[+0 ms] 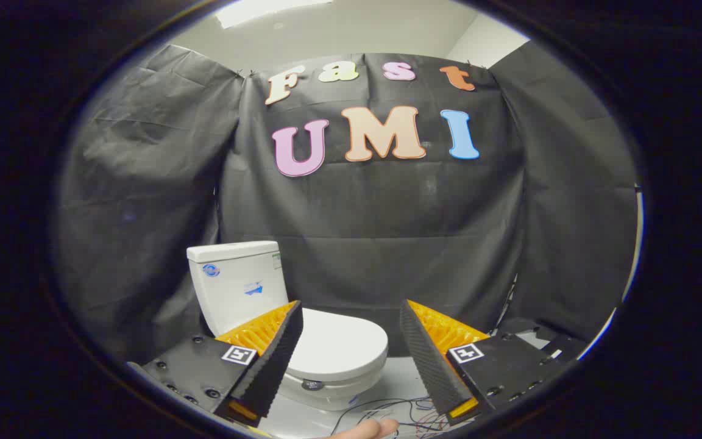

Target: Open the toilet lid.

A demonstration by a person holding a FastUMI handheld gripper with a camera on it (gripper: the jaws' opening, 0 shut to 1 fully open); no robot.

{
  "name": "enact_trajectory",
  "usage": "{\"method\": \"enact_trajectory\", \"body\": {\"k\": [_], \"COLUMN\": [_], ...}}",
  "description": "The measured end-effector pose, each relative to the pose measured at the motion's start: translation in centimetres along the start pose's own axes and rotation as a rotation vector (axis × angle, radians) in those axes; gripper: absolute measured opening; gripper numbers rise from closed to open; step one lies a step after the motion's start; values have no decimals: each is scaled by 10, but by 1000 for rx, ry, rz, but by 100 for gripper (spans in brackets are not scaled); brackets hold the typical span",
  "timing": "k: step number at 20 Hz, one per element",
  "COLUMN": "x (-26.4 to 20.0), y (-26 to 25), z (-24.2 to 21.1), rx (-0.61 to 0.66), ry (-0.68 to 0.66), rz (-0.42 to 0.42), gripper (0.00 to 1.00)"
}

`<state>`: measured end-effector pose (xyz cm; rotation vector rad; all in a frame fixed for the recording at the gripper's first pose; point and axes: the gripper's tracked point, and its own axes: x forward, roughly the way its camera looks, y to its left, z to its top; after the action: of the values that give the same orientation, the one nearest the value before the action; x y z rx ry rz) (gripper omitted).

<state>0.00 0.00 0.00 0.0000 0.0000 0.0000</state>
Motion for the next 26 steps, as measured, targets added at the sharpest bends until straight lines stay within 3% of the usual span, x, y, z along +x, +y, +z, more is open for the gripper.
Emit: {"method": "enact_trajectory", "body": {"k": [26], "x": [9], "y": [1], "z": [0], "rx": [8], "ry": [-7], "rz": [5], "gripper": [99]}}
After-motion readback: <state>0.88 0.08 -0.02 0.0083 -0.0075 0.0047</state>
